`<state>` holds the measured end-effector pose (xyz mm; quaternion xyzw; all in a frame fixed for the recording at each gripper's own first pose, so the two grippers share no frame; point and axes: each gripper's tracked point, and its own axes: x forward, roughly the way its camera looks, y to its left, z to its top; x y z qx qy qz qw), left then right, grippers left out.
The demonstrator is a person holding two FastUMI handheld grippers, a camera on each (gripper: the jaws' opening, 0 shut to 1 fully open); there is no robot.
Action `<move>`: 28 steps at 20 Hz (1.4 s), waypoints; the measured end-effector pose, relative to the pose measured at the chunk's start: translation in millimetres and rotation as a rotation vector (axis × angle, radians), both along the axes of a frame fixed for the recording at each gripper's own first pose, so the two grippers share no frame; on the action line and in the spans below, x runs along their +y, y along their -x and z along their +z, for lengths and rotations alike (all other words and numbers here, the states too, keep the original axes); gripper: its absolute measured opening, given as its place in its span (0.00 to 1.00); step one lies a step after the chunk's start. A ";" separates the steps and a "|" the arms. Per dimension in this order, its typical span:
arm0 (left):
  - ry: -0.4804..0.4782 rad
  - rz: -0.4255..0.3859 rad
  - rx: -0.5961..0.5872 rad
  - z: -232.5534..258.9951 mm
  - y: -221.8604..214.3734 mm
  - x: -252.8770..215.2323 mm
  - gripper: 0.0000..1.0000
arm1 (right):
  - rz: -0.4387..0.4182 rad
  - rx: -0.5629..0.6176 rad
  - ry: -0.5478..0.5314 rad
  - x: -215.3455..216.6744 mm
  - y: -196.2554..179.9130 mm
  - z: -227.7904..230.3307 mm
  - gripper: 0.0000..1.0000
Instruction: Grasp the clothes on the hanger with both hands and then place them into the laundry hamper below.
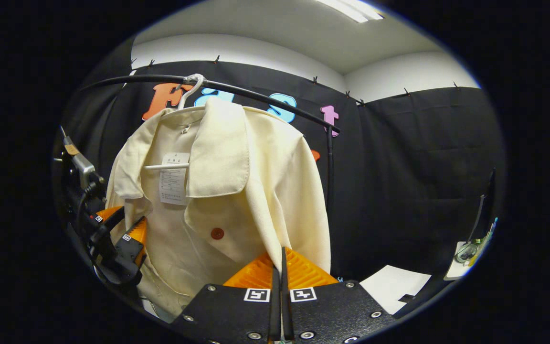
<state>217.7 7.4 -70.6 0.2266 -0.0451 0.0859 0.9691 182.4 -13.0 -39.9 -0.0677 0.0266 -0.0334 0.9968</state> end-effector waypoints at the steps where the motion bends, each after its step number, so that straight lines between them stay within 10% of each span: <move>1: 0.034 0.015 0.010 2.9 2.5 8.9 0.52 | 0.005 -0.002 -0.002 0.9 1.6 0.7 0.01; 4: 0.193 0.001 0.044 7.3 16.7 22.3 0.10 | 0.023 -0.013 -0.001 4.4 8.0 3.3 0.01; 10: 0.318 -0.097 0.001 52.5 39.7 30.4 0.07 | 0.016 -0.070 -0.036 0.5 26.7 20.3 0.00; 28: 0.119 -0.085 -0.143 173.7 50.6 65.8 0.07 | -0.048 -0.264 0.103 -58.4 65.9 154.2 0.00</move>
